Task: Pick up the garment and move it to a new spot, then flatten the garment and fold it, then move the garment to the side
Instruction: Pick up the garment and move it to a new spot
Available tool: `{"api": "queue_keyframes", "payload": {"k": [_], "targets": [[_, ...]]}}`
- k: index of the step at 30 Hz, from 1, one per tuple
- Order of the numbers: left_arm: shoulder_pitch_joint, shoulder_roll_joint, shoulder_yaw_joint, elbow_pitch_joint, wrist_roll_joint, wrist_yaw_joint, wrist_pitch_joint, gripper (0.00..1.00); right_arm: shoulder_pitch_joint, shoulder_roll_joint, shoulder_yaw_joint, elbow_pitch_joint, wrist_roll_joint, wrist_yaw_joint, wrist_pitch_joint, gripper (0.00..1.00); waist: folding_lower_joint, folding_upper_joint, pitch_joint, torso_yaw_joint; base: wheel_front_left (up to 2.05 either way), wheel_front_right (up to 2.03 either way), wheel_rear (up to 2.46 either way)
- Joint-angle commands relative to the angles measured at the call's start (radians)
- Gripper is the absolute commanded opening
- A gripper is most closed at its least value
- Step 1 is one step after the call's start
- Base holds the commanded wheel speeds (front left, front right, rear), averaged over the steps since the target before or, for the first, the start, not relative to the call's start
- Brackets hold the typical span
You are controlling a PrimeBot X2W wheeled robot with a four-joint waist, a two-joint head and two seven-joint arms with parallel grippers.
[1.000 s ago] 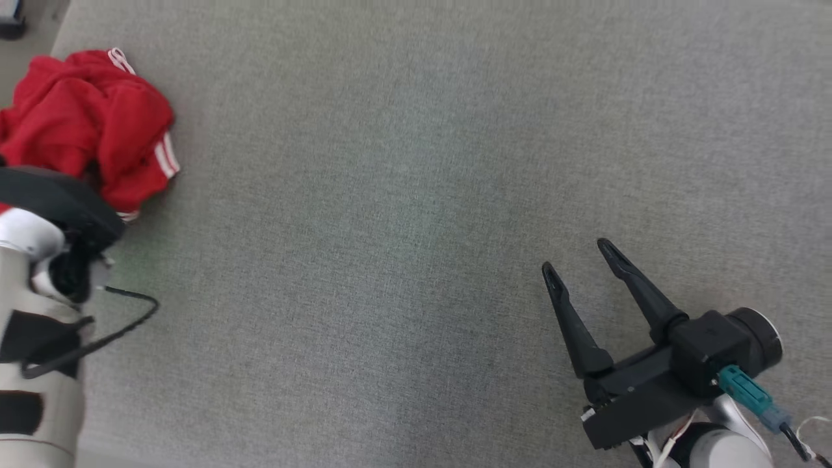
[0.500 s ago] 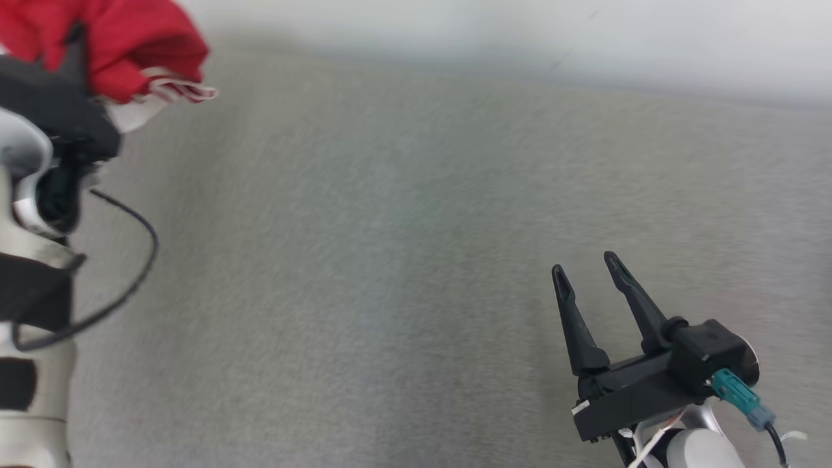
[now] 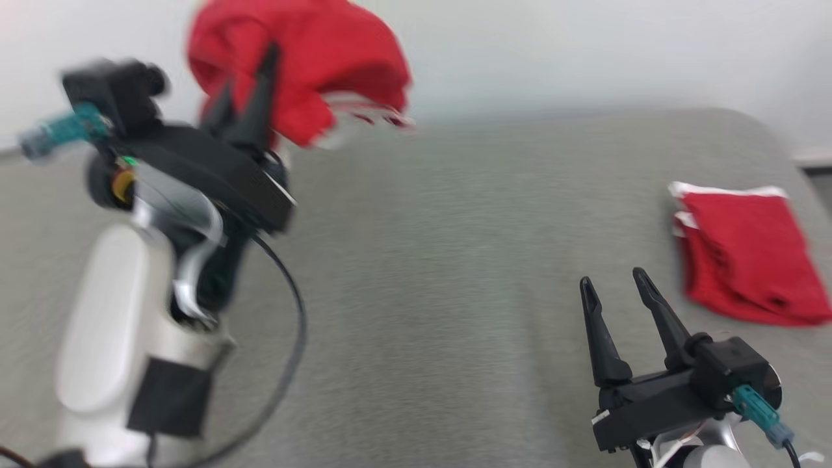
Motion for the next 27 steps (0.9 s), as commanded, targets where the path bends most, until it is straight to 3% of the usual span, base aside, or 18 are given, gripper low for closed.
{"api": "queue_keyframes", "payload": {"k": [1,7,13,14,15,21,27], "targets": [[0.035,-0.013,-0.008,-0.029,-0.003,0.012,0.003,0.00,0.016,0.001,-0.002,0.000,-0.006,-0.002,0.002,1.00,0.0001,0.0001,-0.036,-0.152,0.00,0.00,0.00],[0.168,-0.045,-0.055,-0.103,0.013,0.046,-0.017,0.00,0.014,0.003,0.008,0.010,-0.014,-0.002,-0.005,1.00,0.0001,0.0001,-0.005,-0.222,0.00,0.00,0.00],[0.289,-0.057,-0.104,-0.001,0.034,0.030,-0.078,0.00,0.016,0.004,0.013,0.037,-0.006,-0.002,-0.017,1.00,0.0001,0.0001,0.014,-0.222,0.00,0.00,0.00],[0.305,-0.058,-0.122,0.034,0.044,0.020,-0.087,0.35,0.012,0.004,0.016,0.041,-0.006,-0.002,-0.019,1.00,0.0001,0.0001,0.016,-0.218,0.00,0.00,0.00],[0.324,-0.061,-0.136,0.074,0.046,0.011,-0.098,1.00,0.008,0.004,0.019,0.044,-0.005,-0.002,-0.019,1.00,0.0001,0.0001,0.018,-0.212,0.00,0.00,0.00],[0.363,-0.089,-0.182,0.242,0.015,-0.020,-0.186,1.00,-0.008,0.004,0.030,0.061,0.003,-0.002,-0.027,1.00,0.0001,0.0001,0.019,-0.167,0.00,0.00,0.00],[0.406,-0.067,-0.213,0.254,-0.013,-0.045,-0.300,1.00,0.013,0.004,0.009,0.076,0.003,-0.002,-0.035,1.00,0.0001,0.0001,0.003,-0.108,0.00,0.00,0.00]]}}
